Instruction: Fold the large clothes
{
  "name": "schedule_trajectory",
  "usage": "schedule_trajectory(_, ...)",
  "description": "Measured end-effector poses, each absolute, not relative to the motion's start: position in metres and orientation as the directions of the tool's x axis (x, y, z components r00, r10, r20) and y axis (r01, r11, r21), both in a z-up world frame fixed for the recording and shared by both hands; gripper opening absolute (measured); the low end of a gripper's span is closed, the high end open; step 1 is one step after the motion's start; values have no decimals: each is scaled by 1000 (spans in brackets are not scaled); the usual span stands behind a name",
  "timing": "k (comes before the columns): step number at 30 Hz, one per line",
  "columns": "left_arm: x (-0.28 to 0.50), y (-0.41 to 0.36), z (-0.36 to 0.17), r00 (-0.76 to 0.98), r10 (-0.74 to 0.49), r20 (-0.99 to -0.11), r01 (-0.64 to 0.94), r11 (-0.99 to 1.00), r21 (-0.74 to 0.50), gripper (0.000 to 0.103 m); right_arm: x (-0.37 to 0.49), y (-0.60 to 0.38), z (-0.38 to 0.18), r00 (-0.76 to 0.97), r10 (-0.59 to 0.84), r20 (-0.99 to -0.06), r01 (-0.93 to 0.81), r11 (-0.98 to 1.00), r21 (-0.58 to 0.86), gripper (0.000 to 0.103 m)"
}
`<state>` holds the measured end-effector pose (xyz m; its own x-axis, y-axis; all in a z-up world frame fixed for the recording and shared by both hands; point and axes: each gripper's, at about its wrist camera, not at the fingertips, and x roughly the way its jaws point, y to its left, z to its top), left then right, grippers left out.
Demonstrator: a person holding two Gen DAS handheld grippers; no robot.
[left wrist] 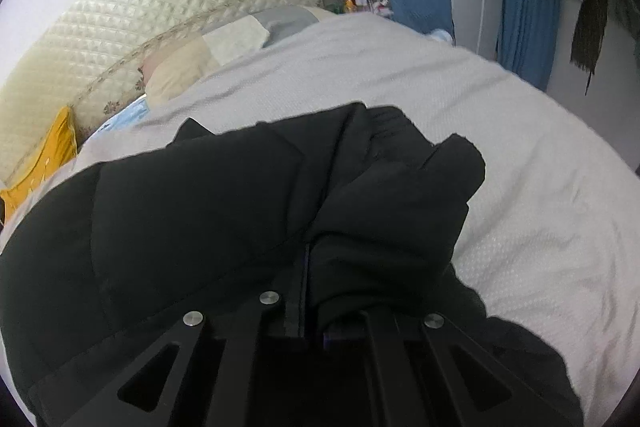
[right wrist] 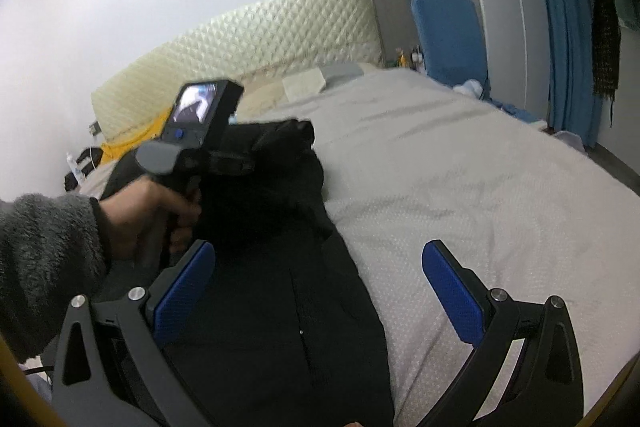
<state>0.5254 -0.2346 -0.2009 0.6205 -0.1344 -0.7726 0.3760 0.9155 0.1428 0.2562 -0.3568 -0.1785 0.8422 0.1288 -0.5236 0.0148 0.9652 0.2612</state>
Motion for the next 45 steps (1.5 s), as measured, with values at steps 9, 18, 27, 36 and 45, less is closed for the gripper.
schedule_trajectory(9,499,-212,-148,683,-176,-709,335,938,90,15,244,-355,-171,863,98,-495,29,969,244,103)
schedule_trajectory(18,426,-185,-96,745,-256,-616,376,924,71,79,231,-340,-162,876,79,-476,15,982,189,103)
schedule_trajectory(27,406,-91,-65,792,-229,-566,282,959,7,79,253,-325,-143,893,160,-420,-61,969,240,103)
schedule_trajectory(36,469,-7,-105,796,-92,-598,111,994,-4,79,385,-258,-132,839,271,-471,-196,959,203,89)
schedule_trajectory(45,521,20,-174,757,-90,-648,105,994,-15,80,494,-205,-188,770,230,-595,-211,972,103,86)
